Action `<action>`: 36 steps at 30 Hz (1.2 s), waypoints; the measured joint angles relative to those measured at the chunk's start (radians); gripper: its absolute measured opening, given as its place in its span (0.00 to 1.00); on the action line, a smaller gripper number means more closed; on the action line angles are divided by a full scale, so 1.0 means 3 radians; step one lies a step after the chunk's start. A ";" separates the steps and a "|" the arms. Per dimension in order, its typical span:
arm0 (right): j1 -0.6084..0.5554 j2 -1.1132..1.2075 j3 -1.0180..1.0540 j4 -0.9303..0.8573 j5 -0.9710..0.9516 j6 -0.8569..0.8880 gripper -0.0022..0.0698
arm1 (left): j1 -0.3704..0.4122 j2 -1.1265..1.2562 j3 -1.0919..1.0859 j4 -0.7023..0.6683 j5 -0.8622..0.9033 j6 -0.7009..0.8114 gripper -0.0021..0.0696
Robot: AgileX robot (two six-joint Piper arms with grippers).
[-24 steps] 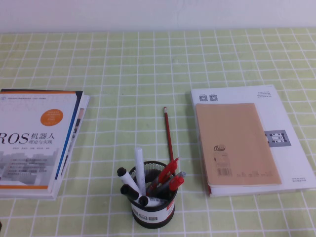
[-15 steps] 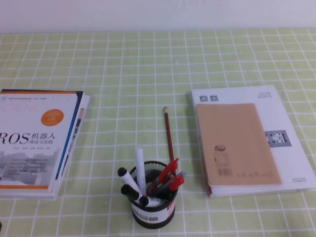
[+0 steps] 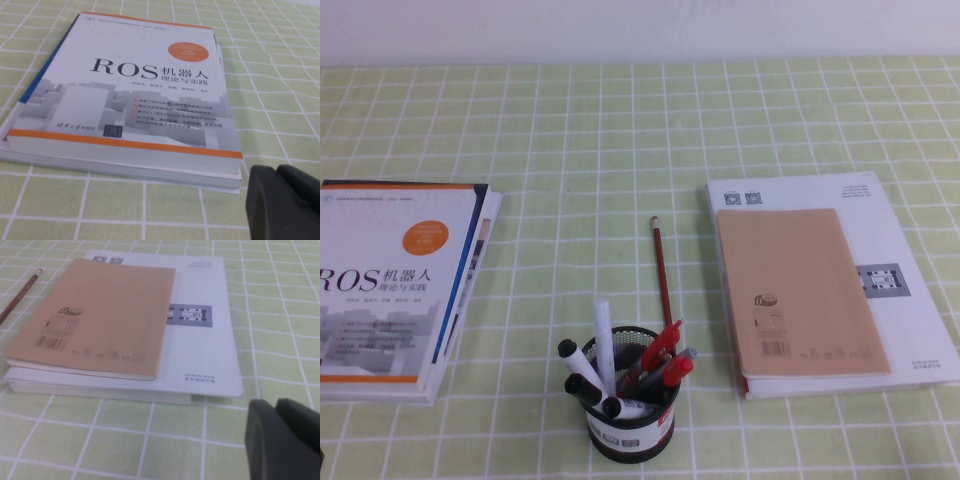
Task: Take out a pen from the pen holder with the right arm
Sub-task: 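Take a marker out of the pen holder and lay it on the table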
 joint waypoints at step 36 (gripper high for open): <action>0.0000 -0.0008 0.0000 0.1663 -0.0898 0.0000 0.01 | 0.0000 0.0000 0.0000 0.0000 0.0000 0.0000 0.02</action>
